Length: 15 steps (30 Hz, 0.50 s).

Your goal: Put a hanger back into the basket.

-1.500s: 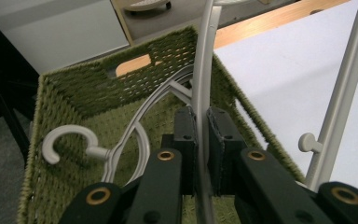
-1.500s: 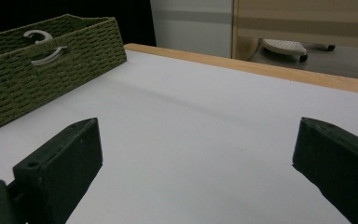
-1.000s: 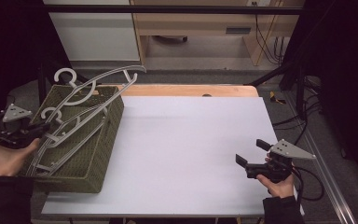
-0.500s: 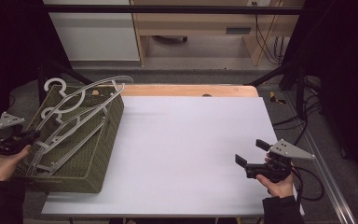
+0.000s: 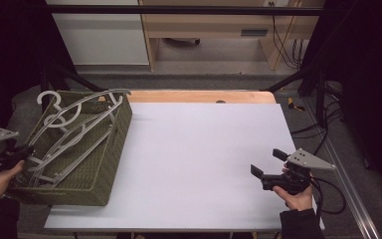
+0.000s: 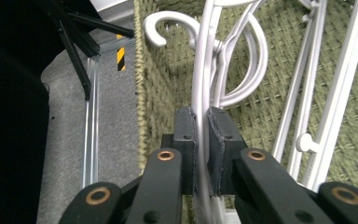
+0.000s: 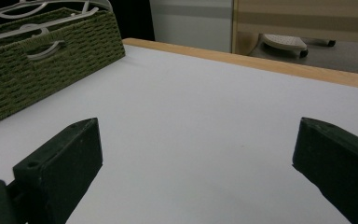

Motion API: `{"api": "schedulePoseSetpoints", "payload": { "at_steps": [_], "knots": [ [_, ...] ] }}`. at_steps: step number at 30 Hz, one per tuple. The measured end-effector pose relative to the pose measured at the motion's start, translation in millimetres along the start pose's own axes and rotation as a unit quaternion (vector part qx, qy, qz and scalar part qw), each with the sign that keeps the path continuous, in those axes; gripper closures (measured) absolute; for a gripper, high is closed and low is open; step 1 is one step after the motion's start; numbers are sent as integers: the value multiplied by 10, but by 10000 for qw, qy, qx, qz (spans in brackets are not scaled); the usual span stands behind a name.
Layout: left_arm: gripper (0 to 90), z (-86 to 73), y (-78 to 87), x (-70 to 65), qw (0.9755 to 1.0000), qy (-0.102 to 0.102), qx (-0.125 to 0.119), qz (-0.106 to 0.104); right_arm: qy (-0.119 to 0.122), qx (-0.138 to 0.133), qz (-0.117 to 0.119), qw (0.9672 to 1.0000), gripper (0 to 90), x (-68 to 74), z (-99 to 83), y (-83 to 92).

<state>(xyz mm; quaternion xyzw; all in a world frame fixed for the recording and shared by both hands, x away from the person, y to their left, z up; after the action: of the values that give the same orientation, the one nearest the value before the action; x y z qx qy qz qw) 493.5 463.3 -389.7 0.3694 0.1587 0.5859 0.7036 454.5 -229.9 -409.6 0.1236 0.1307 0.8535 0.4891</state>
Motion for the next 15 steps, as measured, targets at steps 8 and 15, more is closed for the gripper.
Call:
{"api": "schedulePoseSetpoints", "payload": {
  "at_steps": [8,15],
  "knots": [
    [826,-59,0,111,10000,32,47,12,14,12,1,10000,16,0,-3,-4],
    [826,-123,-6,214,9999,135,84,61,26,15,13,10000,17,-1,-4,-1]
  ]
}}
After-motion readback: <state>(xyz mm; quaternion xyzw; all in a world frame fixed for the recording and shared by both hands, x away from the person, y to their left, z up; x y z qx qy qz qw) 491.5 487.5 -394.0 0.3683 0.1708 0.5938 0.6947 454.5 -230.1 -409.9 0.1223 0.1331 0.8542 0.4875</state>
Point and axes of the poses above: each handheld gripper's, and its own axes: y roughly backward along the jaws, z roughly out of its top, x roughly to its left, the point moved 6 cm from there along -y, roughly forward along the jaws, and after that the axes turned 5 degrees about -z, right-handed, at the moved point
